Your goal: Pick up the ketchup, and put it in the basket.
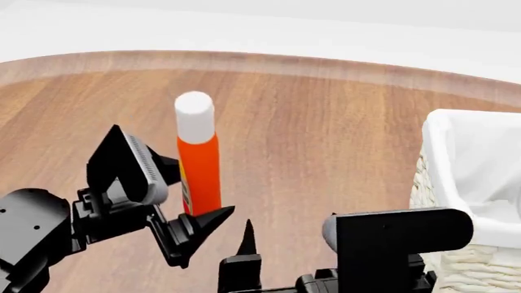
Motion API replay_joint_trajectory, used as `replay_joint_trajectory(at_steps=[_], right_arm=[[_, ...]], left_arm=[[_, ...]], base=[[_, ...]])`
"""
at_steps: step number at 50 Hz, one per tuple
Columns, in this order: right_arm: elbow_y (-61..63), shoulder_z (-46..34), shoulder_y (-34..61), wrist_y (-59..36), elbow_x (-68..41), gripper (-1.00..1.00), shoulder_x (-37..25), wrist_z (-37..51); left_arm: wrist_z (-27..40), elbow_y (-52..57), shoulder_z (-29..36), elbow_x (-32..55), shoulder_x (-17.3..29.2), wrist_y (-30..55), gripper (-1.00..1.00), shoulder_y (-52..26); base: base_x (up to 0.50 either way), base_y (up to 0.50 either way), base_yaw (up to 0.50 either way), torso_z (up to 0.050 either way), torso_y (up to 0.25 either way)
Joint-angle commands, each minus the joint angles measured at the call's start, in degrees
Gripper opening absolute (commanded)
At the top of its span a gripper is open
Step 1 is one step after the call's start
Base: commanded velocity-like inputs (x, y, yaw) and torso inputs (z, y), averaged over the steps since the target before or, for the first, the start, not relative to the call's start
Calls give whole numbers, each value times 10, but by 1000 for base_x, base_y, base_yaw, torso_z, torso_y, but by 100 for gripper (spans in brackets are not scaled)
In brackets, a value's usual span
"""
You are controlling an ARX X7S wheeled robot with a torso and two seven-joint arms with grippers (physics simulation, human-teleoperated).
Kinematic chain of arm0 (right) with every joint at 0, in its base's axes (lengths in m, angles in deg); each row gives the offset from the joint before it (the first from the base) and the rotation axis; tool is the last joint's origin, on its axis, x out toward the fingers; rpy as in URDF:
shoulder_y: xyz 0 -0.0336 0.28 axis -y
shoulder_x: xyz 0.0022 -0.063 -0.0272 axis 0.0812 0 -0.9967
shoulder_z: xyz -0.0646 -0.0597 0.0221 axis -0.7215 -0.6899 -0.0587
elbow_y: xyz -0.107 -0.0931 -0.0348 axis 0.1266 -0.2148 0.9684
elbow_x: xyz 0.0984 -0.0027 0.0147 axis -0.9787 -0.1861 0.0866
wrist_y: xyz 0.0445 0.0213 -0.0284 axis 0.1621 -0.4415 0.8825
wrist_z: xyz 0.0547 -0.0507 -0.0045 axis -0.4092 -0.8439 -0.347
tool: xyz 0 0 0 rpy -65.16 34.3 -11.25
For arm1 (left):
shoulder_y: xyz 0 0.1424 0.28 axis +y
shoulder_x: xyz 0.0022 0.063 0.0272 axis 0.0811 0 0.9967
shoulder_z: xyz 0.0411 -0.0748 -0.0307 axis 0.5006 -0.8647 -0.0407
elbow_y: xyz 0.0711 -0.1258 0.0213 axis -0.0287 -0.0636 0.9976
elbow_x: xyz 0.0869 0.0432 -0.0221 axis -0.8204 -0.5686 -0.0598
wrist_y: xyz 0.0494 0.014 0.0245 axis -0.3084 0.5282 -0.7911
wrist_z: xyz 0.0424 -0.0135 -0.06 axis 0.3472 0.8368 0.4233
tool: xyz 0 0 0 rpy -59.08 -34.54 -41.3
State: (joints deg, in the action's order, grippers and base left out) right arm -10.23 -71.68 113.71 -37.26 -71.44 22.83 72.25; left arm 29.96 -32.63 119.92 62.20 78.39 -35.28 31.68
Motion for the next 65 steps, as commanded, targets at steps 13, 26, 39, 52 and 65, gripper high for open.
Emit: replay_joint_trajectory(at_steps=[13,26,39,52,65], right_arm=[[-101,-66,198,23,-290,100,2,160],[-153,-59,211,27,-224,100,40,89],[-191,-72,215,30,-167,100,64,41],[-223,-106,233,12,-77,100,57,-13],[-242,-165,252,-1,25,100,44,-94]], left_arm=[[-16,23,7,21,7,17,-100,3],[-23,62,14,33,22,38,-100,15],[-22,68,17,31,27,38,-100,18],[-24,72,22,30,30,37,-100,20],[-29,66,31,21,33,25,-100,25]], base=[[0,0,0,0,1],[0,0,0,0,0],[0,0,0,0,1],[0,0,0,0,0],[0,0,0,0,1]])
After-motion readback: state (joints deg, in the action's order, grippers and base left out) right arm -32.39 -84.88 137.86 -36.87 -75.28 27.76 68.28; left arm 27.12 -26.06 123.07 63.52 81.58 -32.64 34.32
